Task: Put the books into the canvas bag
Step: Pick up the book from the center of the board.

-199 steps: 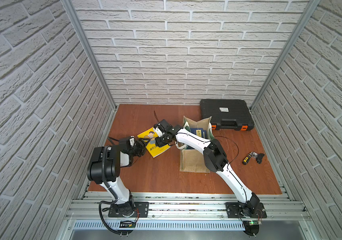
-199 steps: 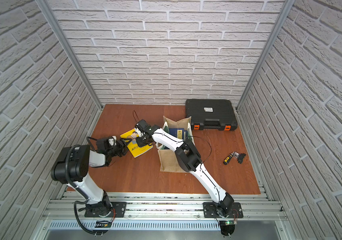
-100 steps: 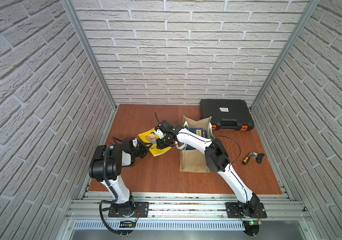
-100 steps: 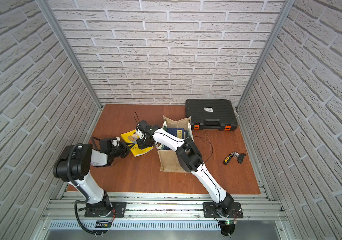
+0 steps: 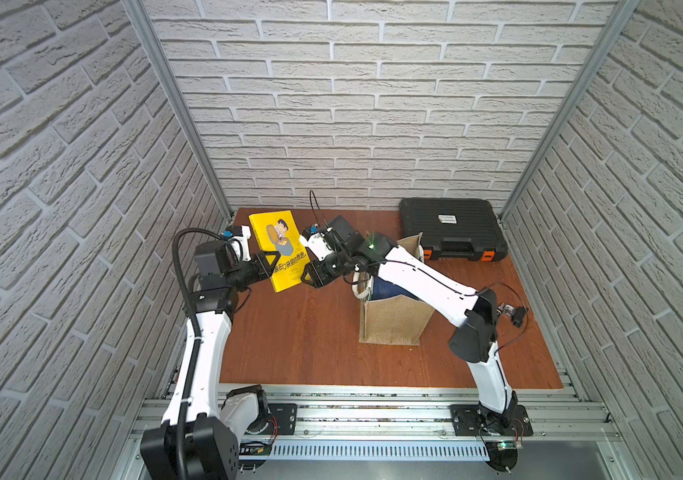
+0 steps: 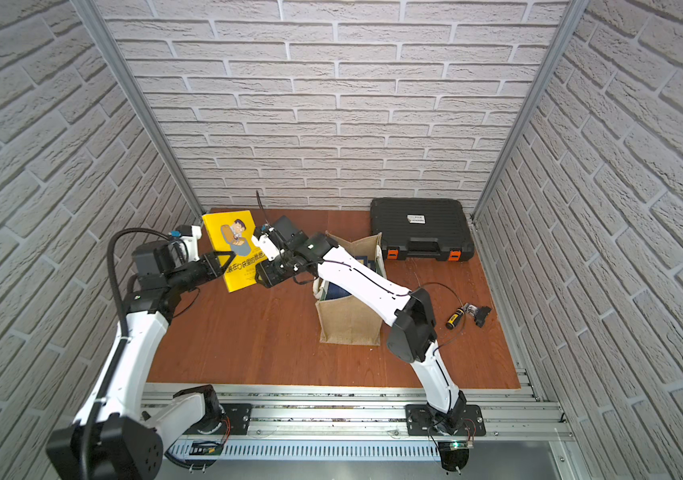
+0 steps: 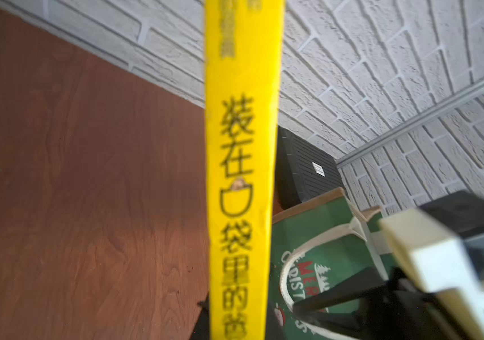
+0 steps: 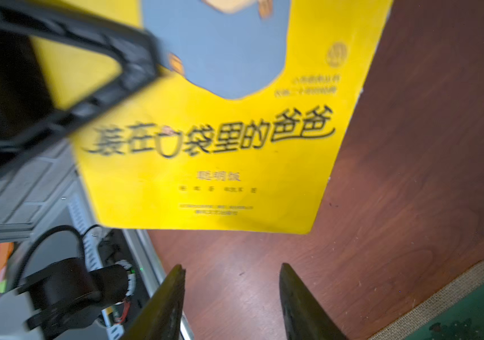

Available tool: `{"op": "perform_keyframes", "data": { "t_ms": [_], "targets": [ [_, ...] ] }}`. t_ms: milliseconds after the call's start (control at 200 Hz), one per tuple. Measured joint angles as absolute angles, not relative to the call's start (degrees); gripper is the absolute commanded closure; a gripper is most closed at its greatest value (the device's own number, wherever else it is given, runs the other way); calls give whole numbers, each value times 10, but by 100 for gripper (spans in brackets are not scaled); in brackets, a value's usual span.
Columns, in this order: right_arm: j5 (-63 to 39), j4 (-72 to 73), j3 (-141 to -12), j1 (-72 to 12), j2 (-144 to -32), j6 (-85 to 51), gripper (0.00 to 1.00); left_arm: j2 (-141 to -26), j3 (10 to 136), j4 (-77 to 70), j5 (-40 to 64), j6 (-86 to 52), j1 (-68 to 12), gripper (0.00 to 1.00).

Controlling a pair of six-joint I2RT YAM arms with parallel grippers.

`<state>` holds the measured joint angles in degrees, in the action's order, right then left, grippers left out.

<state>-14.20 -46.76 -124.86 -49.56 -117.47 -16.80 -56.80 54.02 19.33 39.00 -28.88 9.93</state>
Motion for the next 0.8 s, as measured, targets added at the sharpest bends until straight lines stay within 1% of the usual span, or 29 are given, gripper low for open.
{"op": "perform_keyframes", "data": {
  "t_ms": [135, 250, 425, 540, 650, 700, 800],
  "targets": [
    [-145, -440, -1192, -499, -1065, -161, 33, -525, 541, 203, 469, -285, 102, 100],
    [-156, -426, -1153, -480, -996, -170, 31, -515, 541, 167, 548, -329, 102, 100],
    [-184, -417, -1117, -435, -956, -199, 30, -512, 540, 43, 637, -434, 99, 100],
    [-211, -400, -1082, -411, -951, -228, 30, -512, 540, -30, 674, -488, 83, 100],
    [-248, -378, -1053, -401, -951, -264, 31, -512, 541, -60, 693, -516, 47, 100],
    [-267, -368, -1049, -401, -951, -279, 34, -513, 542, -65, 696, -522, 34, 100],
    [-300, -341, -1047, -400, -951, -305, 43, -517, 542, -78, 698, -529, 25, 100]
  ]
}}
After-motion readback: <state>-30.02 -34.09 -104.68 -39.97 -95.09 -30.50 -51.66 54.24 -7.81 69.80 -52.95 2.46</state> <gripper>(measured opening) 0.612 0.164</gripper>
